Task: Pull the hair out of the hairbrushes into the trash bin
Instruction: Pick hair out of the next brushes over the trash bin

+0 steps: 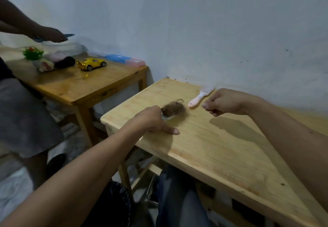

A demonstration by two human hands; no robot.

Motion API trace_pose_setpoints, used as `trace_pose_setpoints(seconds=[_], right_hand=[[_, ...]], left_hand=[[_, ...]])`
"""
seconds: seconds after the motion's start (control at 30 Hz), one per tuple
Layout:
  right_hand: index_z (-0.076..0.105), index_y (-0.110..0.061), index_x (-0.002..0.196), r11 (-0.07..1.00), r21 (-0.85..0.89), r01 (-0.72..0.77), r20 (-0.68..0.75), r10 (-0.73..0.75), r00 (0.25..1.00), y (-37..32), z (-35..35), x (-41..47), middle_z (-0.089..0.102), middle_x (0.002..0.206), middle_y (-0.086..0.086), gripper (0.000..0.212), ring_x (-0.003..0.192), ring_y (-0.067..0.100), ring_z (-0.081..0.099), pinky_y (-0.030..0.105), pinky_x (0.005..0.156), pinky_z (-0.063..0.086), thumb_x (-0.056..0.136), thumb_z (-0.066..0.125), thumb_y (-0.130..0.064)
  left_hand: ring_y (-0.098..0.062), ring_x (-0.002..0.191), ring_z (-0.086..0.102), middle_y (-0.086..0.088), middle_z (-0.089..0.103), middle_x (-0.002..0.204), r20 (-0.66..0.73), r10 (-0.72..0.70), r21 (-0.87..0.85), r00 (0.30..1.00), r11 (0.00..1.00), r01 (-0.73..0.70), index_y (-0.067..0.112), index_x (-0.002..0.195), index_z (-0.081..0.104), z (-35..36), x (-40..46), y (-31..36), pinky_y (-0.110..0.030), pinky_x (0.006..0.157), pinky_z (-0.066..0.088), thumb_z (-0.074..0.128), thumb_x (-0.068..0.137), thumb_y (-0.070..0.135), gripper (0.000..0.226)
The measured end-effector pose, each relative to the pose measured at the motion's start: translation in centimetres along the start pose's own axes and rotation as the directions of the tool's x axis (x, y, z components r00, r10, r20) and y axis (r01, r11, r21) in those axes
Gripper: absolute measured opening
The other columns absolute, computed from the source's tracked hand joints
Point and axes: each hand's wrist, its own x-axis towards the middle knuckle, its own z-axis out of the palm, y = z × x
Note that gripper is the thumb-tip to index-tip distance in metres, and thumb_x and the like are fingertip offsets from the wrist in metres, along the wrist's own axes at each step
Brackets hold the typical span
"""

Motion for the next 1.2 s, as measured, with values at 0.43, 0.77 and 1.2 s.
trace_pose_setpoints(seconds=[0.43, 0.77, 1.2], right_hand=[[0.077, -0.008, 0.101, 0.983, -0.063, 0.17, 0.602, -0.099, 0.793, -6.2, 15.6, -5.6, 0.076, 0.085, 0.004, 0.01, 0.077, 0.013, 0.071, 0.028, 0.077, 0.059, 0.095, 0.07, -0.009], [0.069, -0.008, 0.094, 0.989, -0.103, 0.103, 0.538, -0.032, 0.842, -5.1, 32.1, 0.8, 0.076, 0.095, 0.023, 0.014, 0.078, 0.03, 0.076, 0.049, 0.085, 0.064, 0.085, 0.076, 0.001], [0.059, -0.028, 0.065, 0.908, -0.297, 0.297, 0.548, -0.092, 0.831, -4.0, 39.7, 6.6, 0.068, 0.081, -0.004, 0.031, 0.071, 0.006, 0.058, 0.029, 0.075, 0.048, 0.09, 0.075, -0.018]], left_hand=[[-0.024, 0.073, 0.061, 0.003, 0.065, 0.075, 0.005, 0.205, 0.211, 0.979, 0.956, -0.202, 0.018, 0.075, 0.059, -1.8, -0.4, -3.2, -0.032, 0.056, 0.043, 0.073, 0.081, 0.052, 0.037], [-0.019, 0.098, 0.061, 0.005, 0.064, 0.108, -0.007, 0.225, 0.119, 0.974, 0.968, -0.223, 0.016, 0.129, 0.061, -2.0, -0.5, -7.4, -0.038, 0.091, 0.052, 0.076, 0.06, 0.08, 0.096], [-0.008, 0.08, 0.058, 0.01, 0.065, 0.092, -0.043, 0.311, 0.119, 0.949, 0.945, -0.305, 0.02, 0.108, 0.065, -1.6, 1.2, -8.0, -0.029, 0.074, 0.05, 0.077, 0.06, 0.08, 0.078]])
